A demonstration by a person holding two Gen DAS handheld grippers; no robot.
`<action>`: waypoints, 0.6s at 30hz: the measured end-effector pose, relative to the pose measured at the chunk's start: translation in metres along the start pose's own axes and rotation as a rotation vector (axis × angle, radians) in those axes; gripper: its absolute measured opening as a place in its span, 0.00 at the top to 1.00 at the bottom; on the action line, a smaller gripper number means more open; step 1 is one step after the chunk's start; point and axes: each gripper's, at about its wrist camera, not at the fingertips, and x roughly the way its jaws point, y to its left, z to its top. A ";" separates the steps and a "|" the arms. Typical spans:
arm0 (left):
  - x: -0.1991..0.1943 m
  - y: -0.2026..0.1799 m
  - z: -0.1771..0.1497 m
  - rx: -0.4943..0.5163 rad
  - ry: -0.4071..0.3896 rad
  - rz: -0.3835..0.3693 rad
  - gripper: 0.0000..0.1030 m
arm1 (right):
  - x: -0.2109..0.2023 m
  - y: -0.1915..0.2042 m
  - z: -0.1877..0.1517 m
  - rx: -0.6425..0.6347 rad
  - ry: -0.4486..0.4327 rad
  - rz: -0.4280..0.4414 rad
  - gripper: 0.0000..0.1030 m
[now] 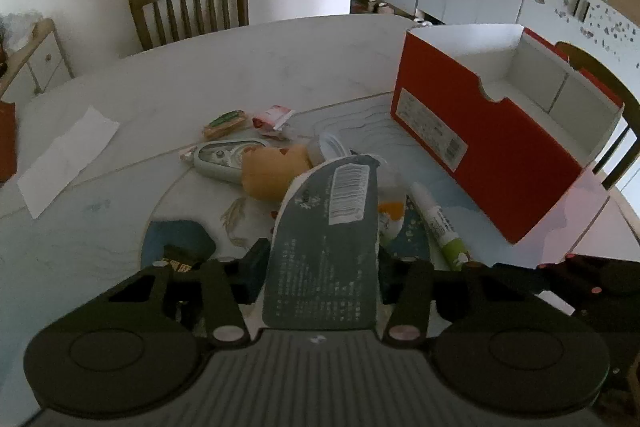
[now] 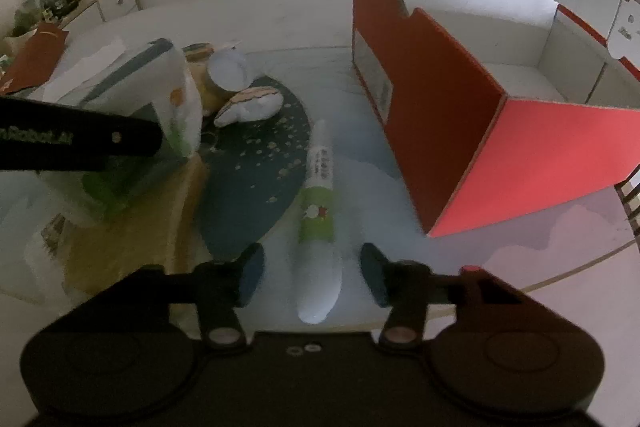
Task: Organize objects
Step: 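Grasp the grey-labelled plastic bag with the left gripper while the right gripper grasps the white-green tube, then carry the bag and tube over the red shoebox with both grippers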
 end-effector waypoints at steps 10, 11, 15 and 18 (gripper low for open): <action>-0.009 0.005 0.001 -0.019 -0.018 0.002 0.70 | -0.006 0.000 0.004 -0.010 0.000 -0.002 0.79; -0.011 0.006 0.001 -0.023 -0.021 -0.001 0.71 | -0.012 -0.002 0.005 0.001 -0.008 0.013 0.79; -0.017 0.010 0.001 -0.031 -0.028 -0.016 0.75 | -0.030 -0.007 0.010 0.044 -0.021 0.065 0.79; -0.021 0.012 0.000 -0.047 -0.021 -0.024 0.75 | -0.046 -0.010 0.014 0.066 -0.042 0.103 0.79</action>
